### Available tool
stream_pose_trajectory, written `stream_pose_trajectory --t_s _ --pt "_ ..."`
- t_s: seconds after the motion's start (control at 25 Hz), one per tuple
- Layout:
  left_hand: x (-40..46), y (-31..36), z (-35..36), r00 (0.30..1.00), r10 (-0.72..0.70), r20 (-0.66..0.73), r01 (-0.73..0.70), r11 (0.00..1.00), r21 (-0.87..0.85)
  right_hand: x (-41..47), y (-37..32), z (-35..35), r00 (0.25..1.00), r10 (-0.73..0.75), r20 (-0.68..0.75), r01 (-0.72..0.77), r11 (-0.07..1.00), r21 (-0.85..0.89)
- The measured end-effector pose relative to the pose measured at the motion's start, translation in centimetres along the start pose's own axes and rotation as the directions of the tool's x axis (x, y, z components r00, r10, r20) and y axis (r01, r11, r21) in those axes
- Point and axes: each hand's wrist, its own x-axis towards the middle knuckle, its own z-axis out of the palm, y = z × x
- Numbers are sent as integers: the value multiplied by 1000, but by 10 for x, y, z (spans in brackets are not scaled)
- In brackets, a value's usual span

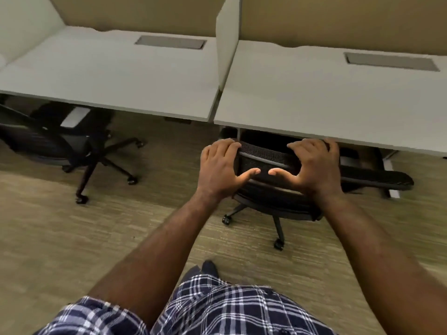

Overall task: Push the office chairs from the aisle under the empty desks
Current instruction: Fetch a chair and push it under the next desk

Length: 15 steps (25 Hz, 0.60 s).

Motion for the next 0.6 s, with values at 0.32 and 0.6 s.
stream_pose_trajectory --t_s 0.32,0.6 --pt "-121 -148 -56 921 -387 -55 390 918 72 49 -163 72 874 -483 -57 485 859 165" --pt "-242 -283 -123 780 -621 -76 625 772 114 69 -356 154 746 -662 78 614 728 307"
